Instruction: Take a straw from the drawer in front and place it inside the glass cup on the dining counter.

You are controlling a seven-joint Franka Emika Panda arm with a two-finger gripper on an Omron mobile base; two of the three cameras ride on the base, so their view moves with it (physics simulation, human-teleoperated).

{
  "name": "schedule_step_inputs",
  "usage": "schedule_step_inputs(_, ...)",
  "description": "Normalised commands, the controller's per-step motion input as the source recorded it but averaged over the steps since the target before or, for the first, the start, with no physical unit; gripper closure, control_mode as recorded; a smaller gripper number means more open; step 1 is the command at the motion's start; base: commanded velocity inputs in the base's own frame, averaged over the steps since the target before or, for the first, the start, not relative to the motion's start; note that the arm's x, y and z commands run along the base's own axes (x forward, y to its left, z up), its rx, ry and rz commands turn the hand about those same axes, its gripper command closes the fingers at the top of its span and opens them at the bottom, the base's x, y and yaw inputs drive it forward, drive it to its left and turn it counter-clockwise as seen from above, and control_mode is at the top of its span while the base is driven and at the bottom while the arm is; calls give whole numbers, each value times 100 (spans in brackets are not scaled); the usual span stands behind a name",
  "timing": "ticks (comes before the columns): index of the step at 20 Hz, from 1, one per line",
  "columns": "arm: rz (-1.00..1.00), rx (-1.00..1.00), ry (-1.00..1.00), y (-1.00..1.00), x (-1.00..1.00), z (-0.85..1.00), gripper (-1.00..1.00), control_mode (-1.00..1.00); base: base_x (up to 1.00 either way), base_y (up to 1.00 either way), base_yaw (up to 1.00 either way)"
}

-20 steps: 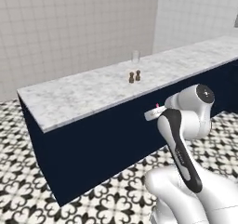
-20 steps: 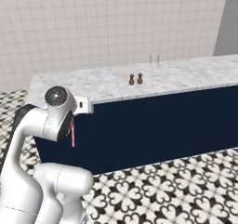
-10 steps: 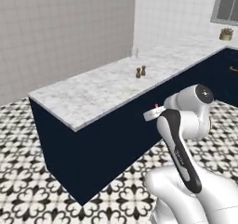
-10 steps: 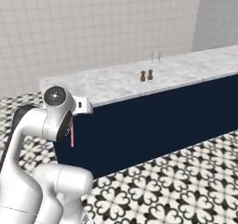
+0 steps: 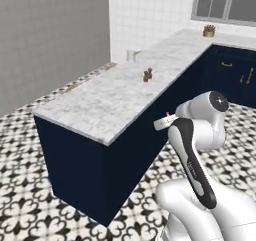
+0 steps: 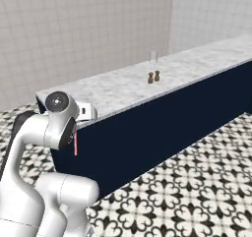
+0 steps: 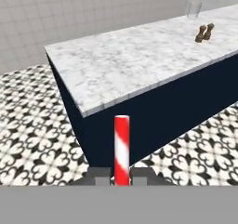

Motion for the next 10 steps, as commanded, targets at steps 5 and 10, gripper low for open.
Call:
schedule_step_inputs(5, 0, 0, 0, 0, 0, 0, 100, 100, 6, 100, -43)
schedule_step_inputs(10, 0, 0, 0, 0, 0, 0, 100, 100, 1, 100, -41)
